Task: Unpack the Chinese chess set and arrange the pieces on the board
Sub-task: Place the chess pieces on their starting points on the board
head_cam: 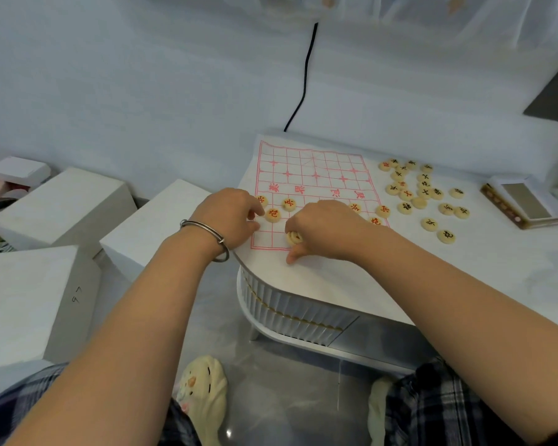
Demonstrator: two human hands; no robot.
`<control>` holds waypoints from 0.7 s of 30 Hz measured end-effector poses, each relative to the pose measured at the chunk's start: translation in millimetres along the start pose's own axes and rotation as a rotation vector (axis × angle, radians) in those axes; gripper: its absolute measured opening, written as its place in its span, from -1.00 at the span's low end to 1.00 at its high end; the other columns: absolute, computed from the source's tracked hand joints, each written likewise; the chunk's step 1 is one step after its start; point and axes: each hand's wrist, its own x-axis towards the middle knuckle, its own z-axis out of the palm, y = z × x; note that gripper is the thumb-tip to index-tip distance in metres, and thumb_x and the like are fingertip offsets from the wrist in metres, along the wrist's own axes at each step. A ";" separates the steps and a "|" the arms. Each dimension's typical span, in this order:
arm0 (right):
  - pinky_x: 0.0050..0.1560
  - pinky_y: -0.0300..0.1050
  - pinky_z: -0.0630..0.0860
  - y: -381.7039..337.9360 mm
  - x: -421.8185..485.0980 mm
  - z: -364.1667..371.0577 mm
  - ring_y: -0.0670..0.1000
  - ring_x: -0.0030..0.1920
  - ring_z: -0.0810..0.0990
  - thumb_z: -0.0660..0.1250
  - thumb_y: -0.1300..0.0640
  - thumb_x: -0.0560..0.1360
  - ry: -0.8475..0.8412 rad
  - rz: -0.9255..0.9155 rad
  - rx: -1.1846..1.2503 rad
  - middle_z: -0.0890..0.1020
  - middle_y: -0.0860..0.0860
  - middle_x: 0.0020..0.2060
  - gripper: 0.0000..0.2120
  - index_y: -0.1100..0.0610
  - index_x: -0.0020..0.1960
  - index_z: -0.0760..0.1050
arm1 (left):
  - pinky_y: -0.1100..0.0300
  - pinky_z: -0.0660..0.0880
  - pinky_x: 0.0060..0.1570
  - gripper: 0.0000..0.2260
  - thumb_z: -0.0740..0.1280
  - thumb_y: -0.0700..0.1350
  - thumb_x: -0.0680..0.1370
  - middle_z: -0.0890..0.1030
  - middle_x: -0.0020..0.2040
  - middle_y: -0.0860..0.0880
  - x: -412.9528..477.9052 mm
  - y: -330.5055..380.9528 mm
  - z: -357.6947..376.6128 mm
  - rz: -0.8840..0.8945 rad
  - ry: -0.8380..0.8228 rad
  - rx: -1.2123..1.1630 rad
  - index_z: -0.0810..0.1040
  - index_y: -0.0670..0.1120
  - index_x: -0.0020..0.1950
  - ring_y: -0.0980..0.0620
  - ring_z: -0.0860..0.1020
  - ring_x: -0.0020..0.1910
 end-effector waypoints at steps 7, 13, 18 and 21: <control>-0.17 -0.10 0.50 0.3 5.8 9.0 0.02 -0.15 0.56 0.27 -0.31 0.41 0.003 0.008 0.005 0.62 0.00 -0.15 -0.48 0.09 0.12 0.53 | 0.18 0.43 0.10 -0.75 0.28 -0.05 0.56 0.59 0.13 0.02 -0.3 6.0 1.4 -0.007 -0.037 -0.031 0.56 0.00 0.22 0.02 0.52 0.08; -0.06 -0.11 0.49 7.0 0.0 5.2 0.06 0.01 0.59 0.30 -0.28 0.40 0.031 0.048 0.092 0.64 0.03 0.01 -0.43 0.09 0.23 0.50 | 0.24 0.41 0.04 -0.75 0.33 -0.05 0.53 0.60 0.10 0.00 0.4 13.7 5.3 0.047 -0.098 -0.089 0.59 -0.01 0.20 0.06 0.49 -0.01; -0.11 -0.20 0.39 18.9 -11.9 -4.0 0.01 -0.02 0.53 0.33 -0.24 0.39 0.070 0.111 0.173 0.62 0.00 0.03 -0.42 0.05 0.30 0.44 | 0.30 0.37 -0.03 -0.73 0.33 -0.03 0.53 0.61 0.08 0.03 2.6 20.9 14.5 0.086 -0.134 -0.131 0.58 0.02 0.21 0.14 0.42 -0.09; -0.23 -0.20 0.33 20.1 -15.9 -5.5 -0.02 -0.16 0.46 0.35 -0.23 0.39 0.046 0.147 0.160 0.57 -0.02 -0.14 -0.48 0.07 0.20 0.44 | 0.31 0.36 -0.04 -0.76 0.31 -0.05 0.53 0.62 0.09 0.03 3.1 23.9 17.2 0.100 -0.141 -0.159 0.61 0.01 0.18 0.14 0.43 -0.08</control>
